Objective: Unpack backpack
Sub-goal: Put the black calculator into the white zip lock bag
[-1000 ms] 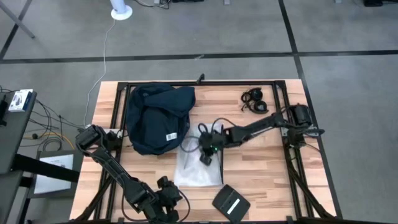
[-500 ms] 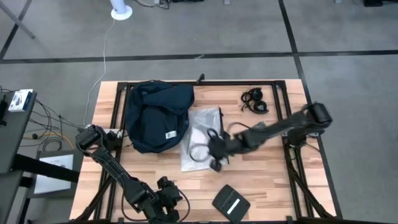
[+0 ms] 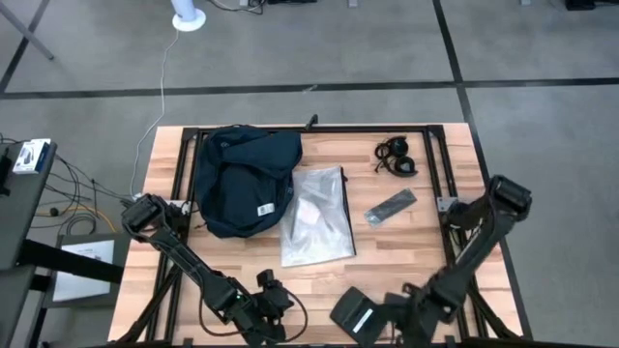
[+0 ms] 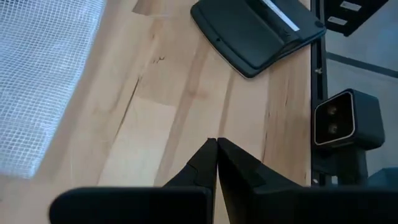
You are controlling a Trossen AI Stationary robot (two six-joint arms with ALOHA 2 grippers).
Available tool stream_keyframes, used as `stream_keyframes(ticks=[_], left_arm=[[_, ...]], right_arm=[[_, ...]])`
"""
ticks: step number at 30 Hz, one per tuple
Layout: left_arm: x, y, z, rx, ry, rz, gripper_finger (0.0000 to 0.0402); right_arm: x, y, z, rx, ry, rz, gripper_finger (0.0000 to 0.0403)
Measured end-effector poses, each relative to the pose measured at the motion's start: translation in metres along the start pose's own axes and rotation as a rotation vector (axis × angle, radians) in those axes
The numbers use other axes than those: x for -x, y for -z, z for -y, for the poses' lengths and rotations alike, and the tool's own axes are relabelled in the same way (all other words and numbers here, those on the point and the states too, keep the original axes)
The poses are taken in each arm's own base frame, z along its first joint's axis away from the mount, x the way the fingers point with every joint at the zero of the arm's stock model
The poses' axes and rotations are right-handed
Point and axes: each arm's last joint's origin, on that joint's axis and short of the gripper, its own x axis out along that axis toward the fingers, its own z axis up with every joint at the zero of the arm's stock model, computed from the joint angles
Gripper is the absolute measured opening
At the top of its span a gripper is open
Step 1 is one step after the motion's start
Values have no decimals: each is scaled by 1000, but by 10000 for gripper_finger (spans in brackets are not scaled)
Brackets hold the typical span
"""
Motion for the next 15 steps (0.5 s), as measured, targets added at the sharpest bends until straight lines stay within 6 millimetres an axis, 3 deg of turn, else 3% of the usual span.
stream_keyframes(ticks=[5,11,15], left_arm=[[-5,-6,-5,-23,-13,-1,0],[-7,-8,-8,1,-1,-24,0],[-7,-8,-7,22,4,-31,0]], right_arm=[[-29,15,2,-54,79,-36,0],[-63,-2,3,-38,25,-50,0],[-74,-13,2,-17,-26,-42,0]])
